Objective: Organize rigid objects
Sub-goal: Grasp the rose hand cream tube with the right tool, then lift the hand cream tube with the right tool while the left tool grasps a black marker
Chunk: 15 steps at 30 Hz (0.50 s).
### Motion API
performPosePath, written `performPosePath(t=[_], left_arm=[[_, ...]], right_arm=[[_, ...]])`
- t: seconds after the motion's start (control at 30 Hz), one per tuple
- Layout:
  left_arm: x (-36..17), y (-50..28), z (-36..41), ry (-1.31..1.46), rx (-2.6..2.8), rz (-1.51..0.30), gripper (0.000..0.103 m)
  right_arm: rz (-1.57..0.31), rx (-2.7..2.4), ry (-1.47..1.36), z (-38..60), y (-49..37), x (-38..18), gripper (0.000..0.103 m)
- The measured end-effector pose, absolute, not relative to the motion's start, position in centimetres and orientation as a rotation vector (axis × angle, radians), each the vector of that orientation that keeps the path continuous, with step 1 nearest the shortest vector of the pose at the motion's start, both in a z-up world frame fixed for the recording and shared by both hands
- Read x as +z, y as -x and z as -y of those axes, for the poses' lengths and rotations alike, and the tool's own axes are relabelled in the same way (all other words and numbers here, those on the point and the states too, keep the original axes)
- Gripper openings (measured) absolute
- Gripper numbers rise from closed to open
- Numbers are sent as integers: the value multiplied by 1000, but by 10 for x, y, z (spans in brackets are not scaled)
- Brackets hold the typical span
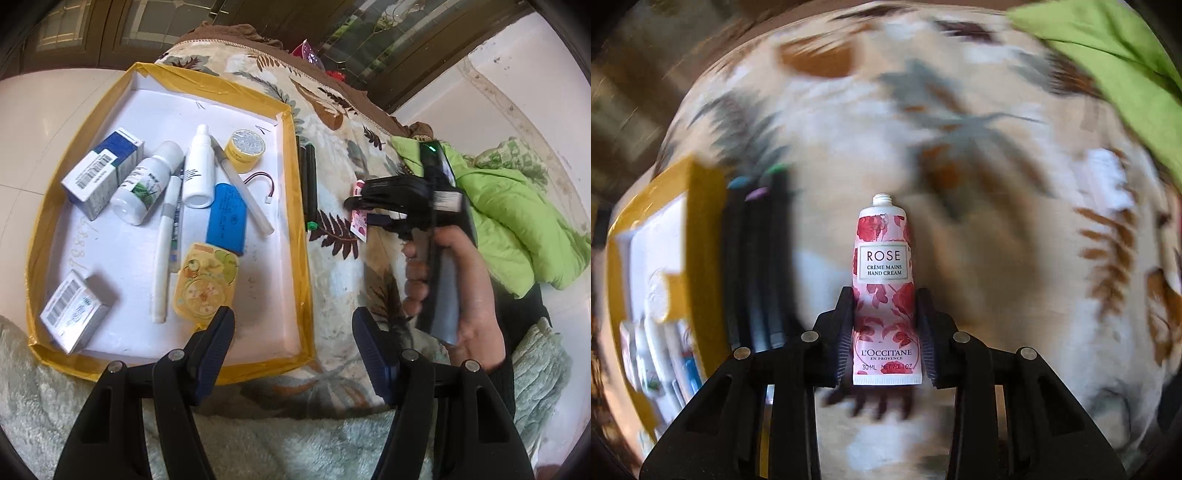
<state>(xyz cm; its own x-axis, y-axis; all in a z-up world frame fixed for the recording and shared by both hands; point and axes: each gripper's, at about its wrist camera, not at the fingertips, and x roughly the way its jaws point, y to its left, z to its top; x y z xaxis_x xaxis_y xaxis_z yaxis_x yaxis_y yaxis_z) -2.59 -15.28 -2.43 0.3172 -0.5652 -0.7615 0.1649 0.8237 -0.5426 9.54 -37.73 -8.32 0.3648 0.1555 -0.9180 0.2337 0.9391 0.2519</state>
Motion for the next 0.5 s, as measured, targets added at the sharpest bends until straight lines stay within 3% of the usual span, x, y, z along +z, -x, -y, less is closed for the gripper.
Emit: performPosePath(t=[0.23, 0.5], left_arm=[[-18, 3, 196, 331, -505, -1167, 66], [-14, -29, 247, 204, -479, -1166, 66]], right_arm=[[-1062, 66, -771, 447, -79, -65, 32], [-989, 92, -914, 456, -63, -66, 32]])
